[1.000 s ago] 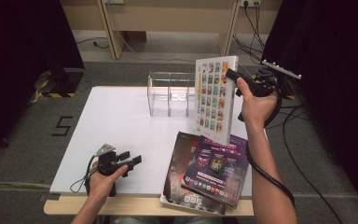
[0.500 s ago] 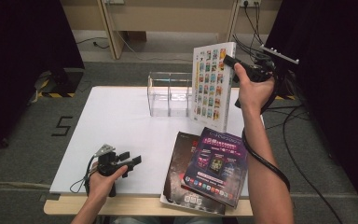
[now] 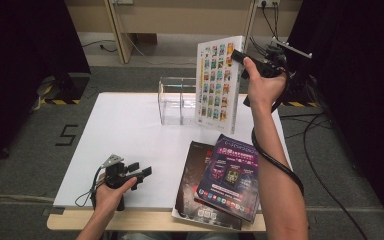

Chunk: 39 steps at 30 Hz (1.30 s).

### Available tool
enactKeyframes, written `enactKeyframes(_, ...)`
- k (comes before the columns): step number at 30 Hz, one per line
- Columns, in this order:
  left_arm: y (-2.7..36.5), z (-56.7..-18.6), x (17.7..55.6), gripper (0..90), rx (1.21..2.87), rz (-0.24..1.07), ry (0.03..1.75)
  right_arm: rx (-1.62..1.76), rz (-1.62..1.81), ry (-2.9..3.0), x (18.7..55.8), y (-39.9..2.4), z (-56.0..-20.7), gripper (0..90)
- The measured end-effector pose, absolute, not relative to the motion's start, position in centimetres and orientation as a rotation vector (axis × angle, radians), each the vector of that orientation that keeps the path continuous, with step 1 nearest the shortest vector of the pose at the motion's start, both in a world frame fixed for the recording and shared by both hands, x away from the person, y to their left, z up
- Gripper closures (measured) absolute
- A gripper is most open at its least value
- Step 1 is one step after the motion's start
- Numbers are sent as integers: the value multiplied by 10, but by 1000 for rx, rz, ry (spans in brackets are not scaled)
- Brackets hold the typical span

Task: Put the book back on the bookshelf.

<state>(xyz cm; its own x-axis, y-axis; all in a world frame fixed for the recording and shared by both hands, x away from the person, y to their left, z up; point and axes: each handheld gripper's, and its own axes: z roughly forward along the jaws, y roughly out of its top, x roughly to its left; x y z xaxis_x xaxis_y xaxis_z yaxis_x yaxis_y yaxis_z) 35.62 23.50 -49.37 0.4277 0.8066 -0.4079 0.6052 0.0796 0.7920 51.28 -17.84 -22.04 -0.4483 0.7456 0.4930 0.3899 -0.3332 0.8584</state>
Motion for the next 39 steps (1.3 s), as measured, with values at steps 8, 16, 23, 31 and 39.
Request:
enactKeyframes(8,236,-495,356,320,1615,236,1266,1470,1876,1625,523,-172,-220,742)
enactKeyframes(16,235,-496,356,320,1622,232,1267,1498,1915,1604,538,-172,-222,742)
enactKeyframes(23,235,-497,357,320,1624,231,1269,1493,1974,1600,543,-166,-219,742)
enactKeyframes(31,236,-496,356,320,1622,233,1266,1495,1986,1608,547,-163,-221,741)
enactKeyframes(39,235,-498,357,320,1626,229,1266,1527,1959,1567,567,-176,-231,741)
